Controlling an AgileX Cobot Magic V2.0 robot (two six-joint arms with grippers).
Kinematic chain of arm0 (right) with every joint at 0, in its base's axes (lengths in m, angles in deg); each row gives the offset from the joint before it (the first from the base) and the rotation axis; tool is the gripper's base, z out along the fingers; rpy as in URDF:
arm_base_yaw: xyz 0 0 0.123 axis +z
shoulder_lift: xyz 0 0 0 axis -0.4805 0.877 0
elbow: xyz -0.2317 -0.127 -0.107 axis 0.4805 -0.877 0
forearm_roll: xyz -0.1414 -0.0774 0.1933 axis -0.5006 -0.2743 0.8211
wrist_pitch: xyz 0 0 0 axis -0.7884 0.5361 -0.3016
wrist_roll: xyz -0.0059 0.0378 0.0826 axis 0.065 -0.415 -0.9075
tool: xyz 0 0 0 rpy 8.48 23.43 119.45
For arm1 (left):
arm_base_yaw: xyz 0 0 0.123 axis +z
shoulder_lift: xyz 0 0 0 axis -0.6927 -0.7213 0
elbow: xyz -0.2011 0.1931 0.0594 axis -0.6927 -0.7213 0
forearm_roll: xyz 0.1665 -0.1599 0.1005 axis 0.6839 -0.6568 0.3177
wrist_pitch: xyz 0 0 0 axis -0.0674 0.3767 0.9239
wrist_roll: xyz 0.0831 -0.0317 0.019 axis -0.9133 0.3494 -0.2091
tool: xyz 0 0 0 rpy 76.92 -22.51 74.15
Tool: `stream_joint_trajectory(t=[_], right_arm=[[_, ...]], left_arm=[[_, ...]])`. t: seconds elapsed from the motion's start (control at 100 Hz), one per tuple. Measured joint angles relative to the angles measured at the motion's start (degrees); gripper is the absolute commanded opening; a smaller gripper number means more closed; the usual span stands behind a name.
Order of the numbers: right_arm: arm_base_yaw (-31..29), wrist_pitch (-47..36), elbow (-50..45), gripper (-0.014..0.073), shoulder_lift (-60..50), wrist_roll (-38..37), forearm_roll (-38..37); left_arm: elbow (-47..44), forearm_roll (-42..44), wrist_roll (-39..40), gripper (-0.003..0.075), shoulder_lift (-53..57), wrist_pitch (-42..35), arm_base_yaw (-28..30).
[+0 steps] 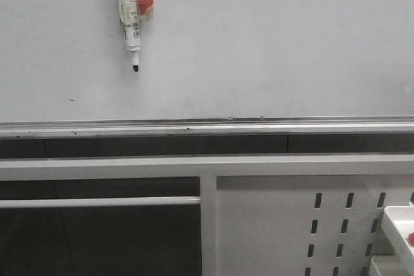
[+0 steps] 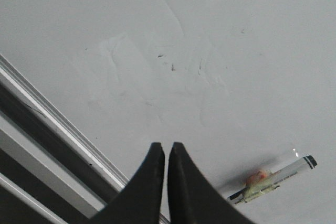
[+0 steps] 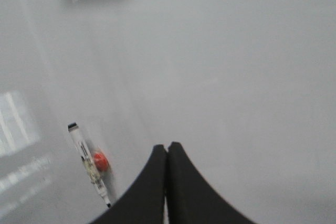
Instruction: Write number 1 on whiteboard
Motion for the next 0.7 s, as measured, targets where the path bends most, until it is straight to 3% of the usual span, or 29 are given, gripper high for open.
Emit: stream_joint_trajectory(t=[0.12,0.2,0.38,0.53,0.64,0.7], right_arm=[[0.0,3.8,0.2,-0.0050,0.0,-0.4,6.7],[0.0,10.9,2.2,-0.0050,0.0,0.0,7.6],[0.0,30.8,12.7,-0.0049,5.4,2.3,-1.2],[0.0,42.7,21.2,-0.0049,13.8,2.6,-13.0],[0.0,43.1,25.9,-0.0046,17.9,2.7,-19.4],[0.0,41.1,27.2,-0.0022,18.9,2.7,-21.0]], left_arm=[[0.0,0.0,-1.9,-0.0020,0.0,1.4,0.0],[0.6,1.9,-5.8,-0.0020,0.0,3.7,0.0],[9.3,12.7,-12.8,-0.0005,-4.5,13.6,0.0],[18.4,19.6,-21.9,0.0152,-14.8,21.0,0.0],[23.1,20.0,-30.9,0.0314,-22.3,23.7,-0.3],[24.3,18.6,-35.4,0.0347,-25.1,23.7,-1.6]])
